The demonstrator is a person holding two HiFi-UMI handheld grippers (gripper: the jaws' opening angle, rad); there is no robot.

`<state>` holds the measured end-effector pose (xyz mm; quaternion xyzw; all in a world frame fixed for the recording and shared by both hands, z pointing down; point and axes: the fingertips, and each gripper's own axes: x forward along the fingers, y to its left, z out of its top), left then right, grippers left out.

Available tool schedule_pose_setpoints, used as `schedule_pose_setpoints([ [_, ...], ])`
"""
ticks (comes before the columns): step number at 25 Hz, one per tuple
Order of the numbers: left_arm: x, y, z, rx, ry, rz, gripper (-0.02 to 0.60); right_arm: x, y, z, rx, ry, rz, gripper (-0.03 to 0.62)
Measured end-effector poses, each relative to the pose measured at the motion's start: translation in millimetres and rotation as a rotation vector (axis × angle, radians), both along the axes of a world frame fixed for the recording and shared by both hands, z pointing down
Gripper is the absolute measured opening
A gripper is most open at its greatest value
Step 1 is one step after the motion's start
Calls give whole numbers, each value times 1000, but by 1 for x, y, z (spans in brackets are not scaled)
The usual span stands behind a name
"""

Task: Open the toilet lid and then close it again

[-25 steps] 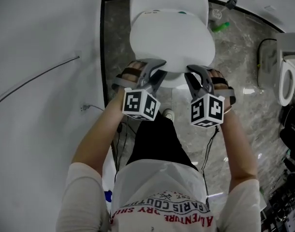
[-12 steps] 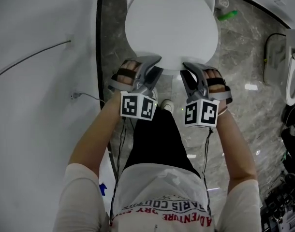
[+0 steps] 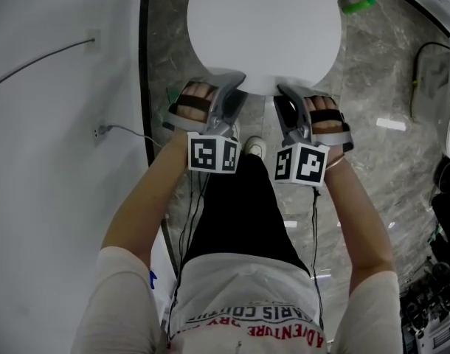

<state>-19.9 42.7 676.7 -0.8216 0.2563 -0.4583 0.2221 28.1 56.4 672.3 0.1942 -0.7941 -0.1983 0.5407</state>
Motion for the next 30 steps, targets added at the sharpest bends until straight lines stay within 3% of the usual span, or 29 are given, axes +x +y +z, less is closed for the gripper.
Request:
schedule_pose_setpoints([
  [15, 5, 25, 85, -80, -38, -32, 152, 1, 23, 87, 6, 36, 14, 75],
  [21, 6, 30, 108, -175, -75, 0, 156, 1, 25, 111, -60, 30, 41, 78],
  [30, 5, 31, 132, -218, -114, 21, 158, -3, 26, 137, -151, 32, 58, 78],
])
